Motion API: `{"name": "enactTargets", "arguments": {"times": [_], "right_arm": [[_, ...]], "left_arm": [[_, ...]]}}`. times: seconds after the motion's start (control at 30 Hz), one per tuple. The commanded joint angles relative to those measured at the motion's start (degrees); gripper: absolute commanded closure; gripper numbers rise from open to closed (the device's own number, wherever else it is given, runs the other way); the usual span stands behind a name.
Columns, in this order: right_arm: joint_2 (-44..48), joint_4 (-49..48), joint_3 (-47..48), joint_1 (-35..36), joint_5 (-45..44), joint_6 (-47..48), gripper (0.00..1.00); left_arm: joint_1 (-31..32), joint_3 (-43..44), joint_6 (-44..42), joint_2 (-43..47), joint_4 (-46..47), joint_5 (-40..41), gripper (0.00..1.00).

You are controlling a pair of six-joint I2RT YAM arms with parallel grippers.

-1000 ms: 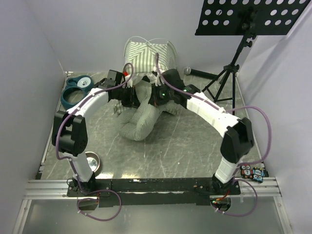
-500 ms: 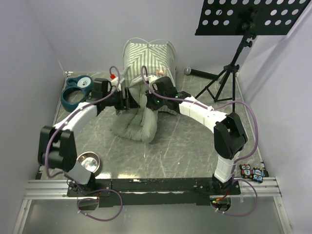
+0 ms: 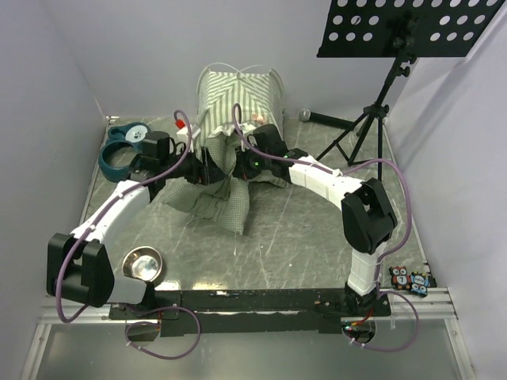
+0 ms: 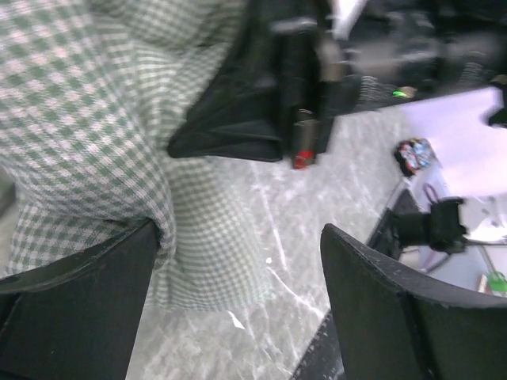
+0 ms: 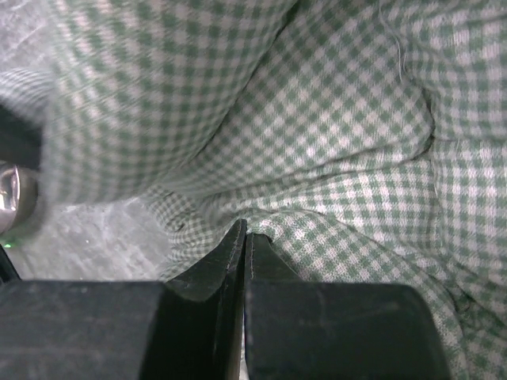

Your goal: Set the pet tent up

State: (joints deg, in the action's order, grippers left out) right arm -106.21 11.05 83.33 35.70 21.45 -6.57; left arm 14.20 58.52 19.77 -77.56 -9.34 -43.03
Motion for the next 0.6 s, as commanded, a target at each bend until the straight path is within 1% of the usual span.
{"name": "enactTargets", "arguments": {"times": [0.0,0.1,0.13,0.17,0.2,0.23,0.27,0.3,0.37,0.4,0.43,0.53,0.57], "right_arm": [[2.8,-8.1,2.9,-0.5,-1.0,-2.1,1.00],[4.5,-7.8,1.1,-0.5,-2.6,-2.0,1.00],[4.8,-7.8,0.7,-0.6,-2.6,-1.7,1.00],[4.9,-7.5,0.6,-0.6,-3.0,-1.4,1.00],[4.7,-7.2,0.5,-0.7,-3.3,-1.3,1.00],[4.6,-6.7,0.4,-0.9,-3.5,-1.4,1.00],[4.3,-6.4,0.5,-1.0,-3.6,-1.6,1.00],[4.2,-6.0,0.7,-1.1,-3.6,-1.9,1.00],[4.0,-5.9,0.7,-1.2,-3.1,-2.3,1.00],[3.9,-6.0,0.6,-1.2,-2.7,-2.7,1.00],[3.8,-6.0,0.6,-1.1,-2.4,-3.0,1.00],[3.3,-5.7,1.6,-1.1,-1.5,-4.0,1.00],[3.1,-5.5,2.2,-1.1,-1.1,-4.2,1.00]], "left_arm": [[-1.8,1.3,-1.2,-4.1,-4.1,4.6,0.19],[-6.8,2.3,-1.0,-6.8,-6.2,7.7,0.36],[-8.2,2.4,-1.6,-7.1,-6.2,7.4,0.41],[-9.3,2.3,-2.8,-6.6,-5.6,5.0,0.45],[-9.9,2.1,-4.6,-6.0,-5.0,2.4,0.45],[-10.1,2.0,-6.8,-4.7,-4.7,-2.5,0.40],[-10.0,2.1,-11.4,-3.1,-4.9,-4.7,0.31],[-9.7,1.9,-13.2,-0.9,-4.8,-6.4,0.24],[-9.7,0.5,-18.5,4.0,-4.1,-5.8,0.12],[-9.7,-0.7,-19.1,6.3,-3.6,-4.9,0.11],[-9.7,-1.4,-21.7,7.8,-3.2,-3.7,0.10],[-9.5,-3.4,-22.6,11.4,-2.6,-1.6,0.14],[-8.1,-4.8,-22.7,12.9,-1.3,1.2,0.15]]}}
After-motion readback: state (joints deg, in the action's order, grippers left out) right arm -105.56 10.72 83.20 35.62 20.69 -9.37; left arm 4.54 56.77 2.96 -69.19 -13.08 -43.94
